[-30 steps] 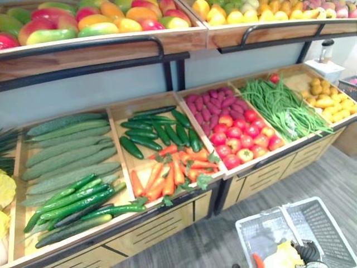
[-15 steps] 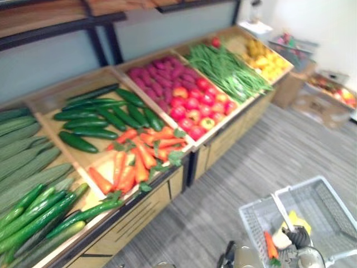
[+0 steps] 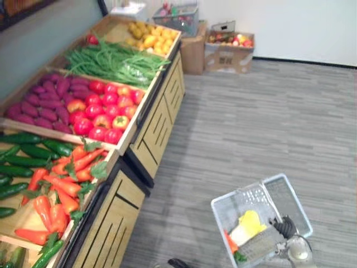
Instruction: Pick vegetable in the basket
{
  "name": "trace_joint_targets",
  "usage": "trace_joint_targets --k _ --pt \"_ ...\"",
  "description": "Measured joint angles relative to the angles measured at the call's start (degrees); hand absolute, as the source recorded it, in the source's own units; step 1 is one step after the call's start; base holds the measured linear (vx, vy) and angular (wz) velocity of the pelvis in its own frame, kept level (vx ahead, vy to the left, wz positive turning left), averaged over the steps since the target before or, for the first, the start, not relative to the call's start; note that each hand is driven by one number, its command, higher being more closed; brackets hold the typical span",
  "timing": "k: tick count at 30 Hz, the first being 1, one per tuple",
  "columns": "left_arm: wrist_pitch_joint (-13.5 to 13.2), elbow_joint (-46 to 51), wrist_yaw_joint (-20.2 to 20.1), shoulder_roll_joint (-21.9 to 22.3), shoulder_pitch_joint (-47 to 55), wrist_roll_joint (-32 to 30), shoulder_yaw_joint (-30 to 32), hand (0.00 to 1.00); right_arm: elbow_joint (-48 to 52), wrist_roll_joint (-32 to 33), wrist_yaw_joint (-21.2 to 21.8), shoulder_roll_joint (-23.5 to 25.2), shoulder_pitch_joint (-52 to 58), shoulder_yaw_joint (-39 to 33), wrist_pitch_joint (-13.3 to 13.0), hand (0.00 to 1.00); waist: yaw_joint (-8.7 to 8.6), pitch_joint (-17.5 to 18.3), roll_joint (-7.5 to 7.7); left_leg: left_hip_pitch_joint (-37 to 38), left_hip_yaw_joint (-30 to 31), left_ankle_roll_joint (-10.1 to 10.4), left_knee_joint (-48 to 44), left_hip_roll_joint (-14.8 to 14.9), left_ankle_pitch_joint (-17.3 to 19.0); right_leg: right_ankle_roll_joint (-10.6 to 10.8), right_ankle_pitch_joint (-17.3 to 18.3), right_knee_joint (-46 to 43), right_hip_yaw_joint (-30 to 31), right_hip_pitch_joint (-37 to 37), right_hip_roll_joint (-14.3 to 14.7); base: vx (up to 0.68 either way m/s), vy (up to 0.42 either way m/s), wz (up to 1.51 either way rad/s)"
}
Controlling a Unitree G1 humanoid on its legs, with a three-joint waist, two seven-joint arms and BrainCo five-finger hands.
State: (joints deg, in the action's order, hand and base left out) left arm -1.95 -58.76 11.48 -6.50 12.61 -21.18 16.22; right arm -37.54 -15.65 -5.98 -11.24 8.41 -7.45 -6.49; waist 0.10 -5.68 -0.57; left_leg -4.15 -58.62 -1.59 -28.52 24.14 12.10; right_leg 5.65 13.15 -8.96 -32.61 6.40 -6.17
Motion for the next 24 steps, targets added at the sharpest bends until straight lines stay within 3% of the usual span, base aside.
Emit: trace_joint_targets --k 3,5,6,7,9,10,12,16,24 --pt "0.0 0.0 0.8 -0.4 0.2 -0.2 -0.2 0.0 0.9 0.0 0.0 0.0 3.0 -0.8 -0.8 1.0 -0.18 -0.1 -0.11 0.9 2.6 1.2 -3.0 2.3 -2.3 -0.6 -0.4 0.5 0.5 1.8 1.2 -0.09 -0.143 -0.11" --pt "-0.1 0.1 1.2 -0.2 0.5 -0.2 -0.3 0.0 0.9 0.0 -0.1 -0.1 3.3 -1.8 -1.1 1.0 -0.05 -0.2 0.04 0.2 9.1 1.5 -4.2 1.2 -4.1 -0.7 -0.4 0.4 1.7 2.4 0.6 -0.08 -0.068 -0.27" --pt "-0.1 0.1 1.4 0.0 0.8 -0.1 -0.3 0.0 0.9 -0.1 -0.1 -0.1 3.3 -1.9 -1.1 1.0 0.14 -0.5 0.44 -1.1 17.6 1.7 -6.0 -0.4 -6.3 -0.7 -0.4 0.4 3.3 3.1 -0.2 -0.07 -0.01 -0.65" --pt "-0.2 0.1 1.5 0.6 1.2 -0.2 -0.8 0.0 0.8 -0.1 -0.3 -0.2 2.7 -2.1 -1.2 1.0 0.57 -1.0 0.64 -2.9 27.9 3.9 -6.3 -4.0 -5.2 -1.0 -0.6 0.6 6.0 3.7 -1.2 -0.02 0.049 -0.8" --pt "-0.6 0.1 1.9 2.6 2.1 -0.2 -1.3 0.0 0.3 -0.2 -0.8 -0.5 1.8 -2.2 -1.3 1.0 1.77 -1.3 0.14 -2.6 40.9 6.5 -1.2 -10.3 -3.5 -0.9 -0.9 0.6 10.4 2.8 -1.9 0.0 0.173 -1.15" --pt "-0.7 0.1 1.9 3.1 2.5 -0.2 -1.3 0.0 0.2 -0.3 -0.9 -0.3 1.4 -2.1 -1.3 1.0 1.9 -1.4 -0.11 -2.1 46.4 6.6 3.4 -13.0 -3.7 -0.6 -1.3 0.6 12.6 1.8 -1.7 -0.01 0.219 -1.12" --pt "-0.7 0.1 1.8 2.6 2.3 -0.2 -1.3 0.0 -0.3 -0.2 -1.0 0.1 1.3 -2.0 -1.2 1.0 1.99 -1.6 -0.02 0.2 49.0 7.6 8.1 -14.6 -3.0 0.4 -2.2 1.8 14.8 0.6 -1.5 0.01 0.178 -0.6" --pt "-1.6 0.5 1.6 1.8 1.2 -0.2 -1.9 0.0 -0.4 -0.2 -1.2 -0.7 1.2 -3.4 -1.2 1.0 1.64 -3.6 1.09 -0.5 48.6 7.3 12.9 -16.7 -3.2 1.9 -6.4 5.9 16.1 -1.3 -2.7 0.0 0.167 -0.19" --pt "-1.6 0.1 1.7 1.9 0.6 -0.1 -2.9 0.0 -0.6 -0.4 -1.1 -1.4 -0.2 -2.7 -1.3 1.0 1.73 -3.5 0.8 0.5 48.4 5.7 19.1 -19.1 -4.2 2.7 -8.2 5.9 17.9 -4.5 -4.0 -0.05 0.075 -0.07"
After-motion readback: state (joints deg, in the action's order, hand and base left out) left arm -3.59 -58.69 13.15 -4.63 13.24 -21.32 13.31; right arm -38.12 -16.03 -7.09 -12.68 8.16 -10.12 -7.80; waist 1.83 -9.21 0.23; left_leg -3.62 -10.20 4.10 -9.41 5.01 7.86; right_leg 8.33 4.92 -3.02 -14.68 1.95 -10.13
